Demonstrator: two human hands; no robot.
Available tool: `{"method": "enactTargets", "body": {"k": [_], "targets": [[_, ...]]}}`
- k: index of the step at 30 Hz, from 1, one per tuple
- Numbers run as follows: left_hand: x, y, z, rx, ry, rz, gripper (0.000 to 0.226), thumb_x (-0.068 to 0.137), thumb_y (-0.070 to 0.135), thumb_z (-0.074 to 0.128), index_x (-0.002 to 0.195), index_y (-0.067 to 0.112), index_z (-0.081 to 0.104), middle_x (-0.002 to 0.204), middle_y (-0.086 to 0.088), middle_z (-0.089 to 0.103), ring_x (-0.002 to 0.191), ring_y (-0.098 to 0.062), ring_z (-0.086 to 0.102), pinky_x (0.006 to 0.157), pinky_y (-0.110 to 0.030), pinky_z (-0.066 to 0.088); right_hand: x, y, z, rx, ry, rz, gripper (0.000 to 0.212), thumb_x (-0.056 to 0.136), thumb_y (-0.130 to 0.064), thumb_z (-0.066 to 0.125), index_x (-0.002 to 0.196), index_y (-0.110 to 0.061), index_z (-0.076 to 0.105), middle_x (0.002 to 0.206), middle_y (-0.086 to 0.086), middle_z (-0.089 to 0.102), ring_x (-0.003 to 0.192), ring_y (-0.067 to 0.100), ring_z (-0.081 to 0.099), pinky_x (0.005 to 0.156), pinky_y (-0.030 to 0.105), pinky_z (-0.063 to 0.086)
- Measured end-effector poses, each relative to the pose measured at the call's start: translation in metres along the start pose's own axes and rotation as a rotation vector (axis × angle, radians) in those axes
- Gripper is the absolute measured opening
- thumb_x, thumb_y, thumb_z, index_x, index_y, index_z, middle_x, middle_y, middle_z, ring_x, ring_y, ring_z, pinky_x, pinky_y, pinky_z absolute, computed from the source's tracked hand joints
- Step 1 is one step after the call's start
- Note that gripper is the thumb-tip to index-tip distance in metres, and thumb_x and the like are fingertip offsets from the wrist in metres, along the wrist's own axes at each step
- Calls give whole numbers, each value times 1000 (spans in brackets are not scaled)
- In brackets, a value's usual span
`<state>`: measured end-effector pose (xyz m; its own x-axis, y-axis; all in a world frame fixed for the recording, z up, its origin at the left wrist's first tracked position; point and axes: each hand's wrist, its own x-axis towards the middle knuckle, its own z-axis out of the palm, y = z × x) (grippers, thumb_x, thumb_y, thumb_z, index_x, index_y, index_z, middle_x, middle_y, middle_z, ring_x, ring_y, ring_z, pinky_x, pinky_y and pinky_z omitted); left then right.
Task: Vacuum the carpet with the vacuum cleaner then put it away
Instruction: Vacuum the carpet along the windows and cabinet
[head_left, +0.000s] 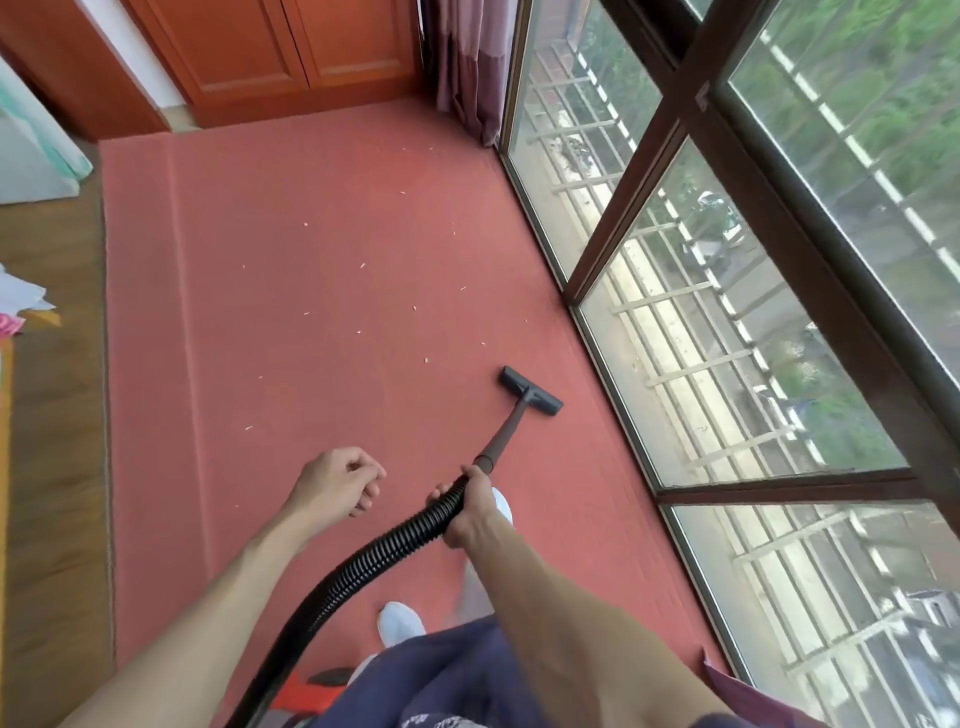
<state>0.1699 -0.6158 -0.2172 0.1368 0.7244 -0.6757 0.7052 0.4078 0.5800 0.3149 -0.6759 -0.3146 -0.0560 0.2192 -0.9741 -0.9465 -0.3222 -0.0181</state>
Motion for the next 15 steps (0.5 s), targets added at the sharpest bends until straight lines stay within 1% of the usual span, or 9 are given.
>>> {"method": "enactTargets", "body": {"k": [3, 6, 9, 11, 15], "targets": [[14, 23, 7, 15, 43, -26, 23, 91, 8, 51, 78, 11, 70, 71, -5, 71, 60, -16, 62, 60, -28, 53, 11, -49, 21, -1, -11, 21, 29, 89, -28, 59, 72, -14, 40, 52, 3, 42, 44, 19, 42, 45, 23, 43], [23, 45, 13, 13, 82, -33, 22, 90, 9, 54, 76, 14, 70, 70, -4, 71, 61, -17, 63, 68, -33, 53, 17, -95, 42, 65, -25, -10, 28, 91, -27, 57, 73, -14, 39, 53, 2, 41, 42, 18, 41, 40, 19, 42], [35, 64, 22, -15, 114, -59, 21, 90, 9, 55, 77, 14, 71, 71, -5, 71, 64, -19, 63, 73, -37, 55, 23, -143, 59, 189, -44, -22, 29, 92, -26, 56, 72, -14, 39, 54, 1, 41, 41, 16, 40, 37, 17, 41], [41, 73, 26, -21, 136, -79, 21, 90, 11, 56, 76, 15, 72, 69, -3, 71, 65, -18, 64, 76, -38, 55, 23, -171, 73, 285, -86, -33, 31, 92, -25, 55, 68, -15, 38, 50, 1, 41, 40, 15, 41, 38, 16, 41], [47, 88, 25, -7, 153, -125, 22, 91, 13, 56, 76, 16, 72, 69, -1, 71, 67, -17, 66, 80, -39, 55, 19, -202, 106, 428, -178, -44, 31, 94, -29, 52, 70, -15, 39, 42, 2, 44, 31, 17, 45, 40, 17, 45]]}}
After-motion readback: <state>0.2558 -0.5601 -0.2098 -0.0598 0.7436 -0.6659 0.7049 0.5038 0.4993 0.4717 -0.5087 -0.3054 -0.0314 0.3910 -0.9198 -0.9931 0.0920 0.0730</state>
